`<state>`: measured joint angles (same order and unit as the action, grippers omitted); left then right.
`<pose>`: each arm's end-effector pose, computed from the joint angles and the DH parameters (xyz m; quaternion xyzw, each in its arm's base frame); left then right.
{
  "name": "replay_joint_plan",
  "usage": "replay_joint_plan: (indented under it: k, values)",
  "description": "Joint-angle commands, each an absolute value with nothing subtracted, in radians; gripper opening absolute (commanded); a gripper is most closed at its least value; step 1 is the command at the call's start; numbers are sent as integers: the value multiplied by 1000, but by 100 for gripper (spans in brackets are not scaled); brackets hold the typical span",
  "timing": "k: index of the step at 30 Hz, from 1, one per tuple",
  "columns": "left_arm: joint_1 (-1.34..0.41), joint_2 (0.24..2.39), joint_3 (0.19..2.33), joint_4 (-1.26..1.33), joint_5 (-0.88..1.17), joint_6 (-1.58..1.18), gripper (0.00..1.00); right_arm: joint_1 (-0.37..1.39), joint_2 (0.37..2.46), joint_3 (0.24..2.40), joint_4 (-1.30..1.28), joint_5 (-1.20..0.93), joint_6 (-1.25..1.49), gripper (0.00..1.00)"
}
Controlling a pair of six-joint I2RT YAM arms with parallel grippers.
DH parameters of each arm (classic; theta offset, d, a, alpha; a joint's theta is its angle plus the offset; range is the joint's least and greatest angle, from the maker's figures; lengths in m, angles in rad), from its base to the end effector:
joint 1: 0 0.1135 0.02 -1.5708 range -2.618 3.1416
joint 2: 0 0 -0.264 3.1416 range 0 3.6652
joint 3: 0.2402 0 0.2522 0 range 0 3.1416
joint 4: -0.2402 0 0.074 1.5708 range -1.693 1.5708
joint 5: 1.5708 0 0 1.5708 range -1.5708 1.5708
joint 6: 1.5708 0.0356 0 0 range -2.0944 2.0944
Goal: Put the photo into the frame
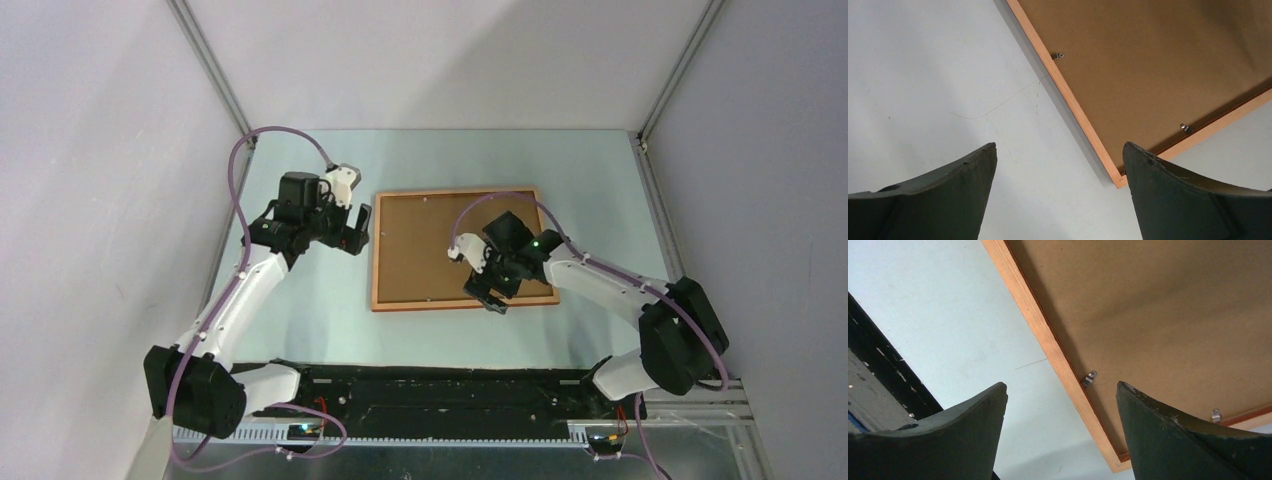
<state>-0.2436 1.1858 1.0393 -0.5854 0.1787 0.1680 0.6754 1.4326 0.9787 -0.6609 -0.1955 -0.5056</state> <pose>0.2441 -0.0672 0.3089 0.2215 0.8830 -0.0968 0.4023 0.2127 0.1792 0.2237 -0.5581 0.7930 0.1138 0.2161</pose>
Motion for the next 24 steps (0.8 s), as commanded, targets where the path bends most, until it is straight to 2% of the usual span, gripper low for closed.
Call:
replay_joint_plan:
  k: [1, 11, 24]
  values:
    - [-242, 1182, 1042, -558, 209, 185, 100, 714, 1475, 969, -637, -137, -531, 83]
    - [-241, 1191, 1033, -556, 212, 190, 100, 760, 1562, 966, -607, -68, -556, 72]
    - [-241, 1202, 1029, -556, 209, 191, 100, 773, 1609, 964, -599, -55, -569, 63]
